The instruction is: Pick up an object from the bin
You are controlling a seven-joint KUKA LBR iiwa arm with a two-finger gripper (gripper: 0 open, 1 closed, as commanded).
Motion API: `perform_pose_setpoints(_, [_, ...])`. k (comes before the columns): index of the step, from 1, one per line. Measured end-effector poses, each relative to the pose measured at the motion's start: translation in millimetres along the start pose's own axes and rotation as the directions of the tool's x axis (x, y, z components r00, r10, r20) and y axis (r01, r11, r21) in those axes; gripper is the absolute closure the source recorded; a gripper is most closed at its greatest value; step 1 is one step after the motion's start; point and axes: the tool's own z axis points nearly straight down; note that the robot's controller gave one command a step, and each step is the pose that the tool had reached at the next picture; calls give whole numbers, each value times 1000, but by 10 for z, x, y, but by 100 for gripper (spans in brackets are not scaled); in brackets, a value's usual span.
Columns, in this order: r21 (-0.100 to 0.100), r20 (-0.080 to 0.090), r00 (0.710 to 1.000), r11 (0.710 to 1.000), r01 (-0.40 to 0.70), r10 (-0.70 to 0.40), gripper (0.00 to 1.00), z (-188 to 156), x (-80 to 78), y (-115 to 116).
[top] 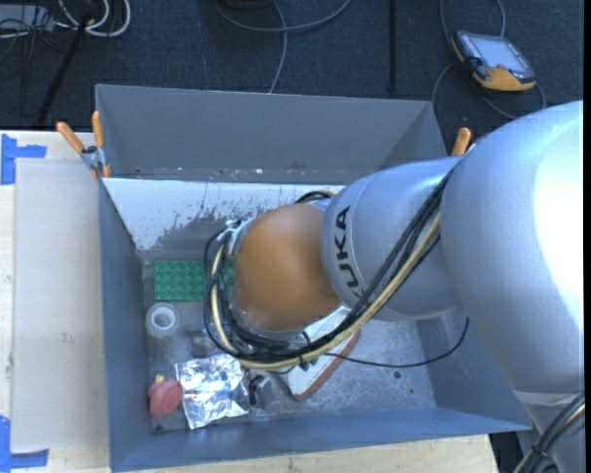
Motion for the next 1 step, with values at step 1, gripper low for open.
perform_pose_setpoints(1, [2,2,1000,1000,-6,6,100,-5,2,-26])
